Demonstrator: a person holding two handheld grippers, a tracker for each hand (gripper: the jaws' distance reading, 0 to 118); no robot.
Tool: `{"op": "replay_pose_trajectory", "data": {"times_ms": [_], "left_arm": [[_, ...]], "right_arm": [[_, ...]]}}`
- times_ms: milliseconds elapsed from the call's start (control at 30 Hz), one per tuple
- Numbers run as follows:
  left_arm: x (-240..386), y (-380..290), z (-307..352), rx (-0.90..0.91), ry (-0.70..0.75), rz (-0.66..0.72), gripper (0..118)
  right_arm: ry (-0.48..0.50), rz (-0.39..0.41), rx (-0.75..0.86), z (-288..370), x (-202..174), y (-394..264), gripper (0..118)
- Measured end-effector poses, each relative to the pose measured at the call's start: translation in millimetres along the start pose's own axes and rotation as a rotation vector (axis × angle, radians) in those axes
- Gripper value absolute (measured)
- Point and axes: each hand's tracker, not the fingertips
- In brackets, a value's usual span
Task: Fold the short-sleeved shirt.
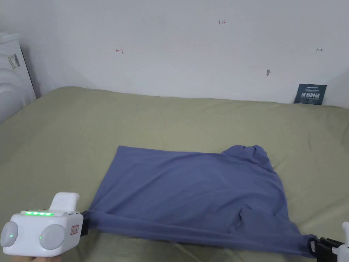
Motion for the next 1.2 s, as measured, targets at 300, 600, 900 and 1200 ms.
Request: {"op": "replay_pose_trajectory", "data": {"times_ms": [300,600,900,1200], "left_arm": [[-4,-7,-2,-0.01,0.0,-0.02,34],[0,-20,38,0.099,-0.018,0.066,114],[0,-45,48,0.066,-0.006,0.066,0],[-10,-35,12,-0.044,-0.016,0.098,118]], "right_arm": [[-0.012,0.01,-0.039,-4,-6,-13,35],[0.003,-0.025,-0.005,13,-11,-7,114],[-0.038,0.08,-0.004,10,-16,-12,3],[-0.053,0.041,-0.034,2,3,-25,3]]}}
